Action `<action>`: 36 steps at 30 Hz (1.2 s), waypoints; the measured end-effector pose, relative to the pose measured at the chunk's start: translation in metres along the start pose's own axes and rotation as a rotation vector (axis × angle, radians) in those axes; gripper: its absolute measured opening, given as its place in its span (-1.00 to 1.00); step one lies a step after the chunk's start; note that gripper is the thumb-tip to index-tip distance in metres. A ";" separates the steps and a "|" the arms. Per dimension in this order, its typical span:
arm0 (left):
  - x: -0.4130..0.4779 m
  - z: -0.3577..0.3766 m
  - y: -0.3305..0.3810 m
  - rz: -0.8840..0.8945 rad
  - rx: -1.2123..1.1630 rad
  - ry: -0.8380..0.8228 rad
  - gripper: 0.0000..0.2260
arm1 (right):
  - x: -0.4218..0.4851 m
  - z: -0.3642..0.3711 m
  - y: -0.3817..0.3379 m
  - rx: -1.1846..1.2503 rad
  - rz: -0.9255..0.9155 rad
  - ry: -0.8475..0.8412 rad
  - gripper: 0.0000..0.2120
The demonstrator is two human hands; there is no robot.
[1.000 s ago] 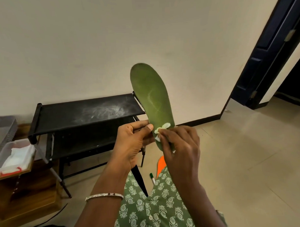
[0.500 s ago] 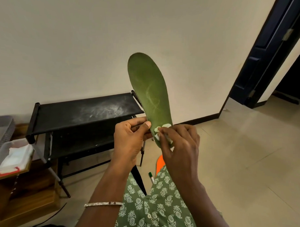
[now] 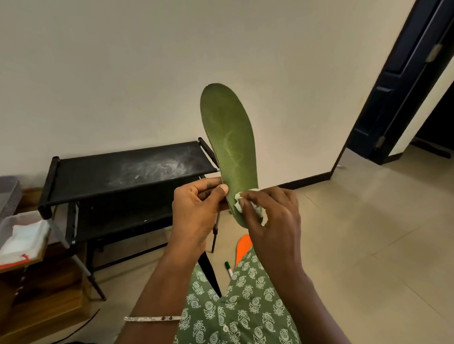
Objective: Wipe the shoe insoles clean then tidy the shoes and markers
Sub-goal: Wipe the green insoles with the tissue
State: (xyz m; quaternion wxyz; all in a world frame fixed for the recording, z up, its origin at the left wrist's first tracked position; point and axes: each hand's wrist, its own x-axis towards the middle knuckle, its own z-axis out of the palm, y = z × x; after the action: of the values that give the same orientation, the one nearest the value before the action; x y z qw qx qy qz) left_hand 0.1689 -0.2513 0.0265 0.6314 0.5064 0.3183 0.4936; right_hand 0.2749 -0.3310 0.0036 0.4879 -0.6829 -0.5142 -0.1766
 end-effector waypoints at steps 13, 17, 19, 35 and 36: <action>0.000 0.001 0.000 0.016 0.017 -0.005 -0.89 | 0.001 -0.002 0.000 0.013 -0.005 -0.038 -0.87; -0.001 0.001 0.002 0.006 -0.011 -0.023 -0.88 | 0.007 -0.008 0.011 -0.092 -0.010 -0.002 -0.84; -0.001 0.003 0.003 0.011 -0.018 -0.027 -0.88 | 0.014 -0.011 0.017 -0.064 0.050 0.021 -0.88; 0.002 -0.007 0.009 -0.039 -0.078 -0.111 -0.85 | -0.001 -0.013 0.007 0.206 0.119 -0.040 -0.88; 0.002 -0.008 0.009 -0.053 -0.073 -0.144 -0.83 | -0.001 -0.012 0.005 0.188 0.092 -0.024 -0.87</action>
State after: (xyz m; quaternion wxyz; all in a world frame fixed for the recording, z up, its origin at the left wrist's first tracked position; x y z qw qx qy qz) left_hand 0.1601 -0.2468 0.0332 0.6833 0.5087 0.2673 0.4504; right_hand 0.2823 -0.3418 0.0058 0.5512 -0.6590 -0.5024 -0.0971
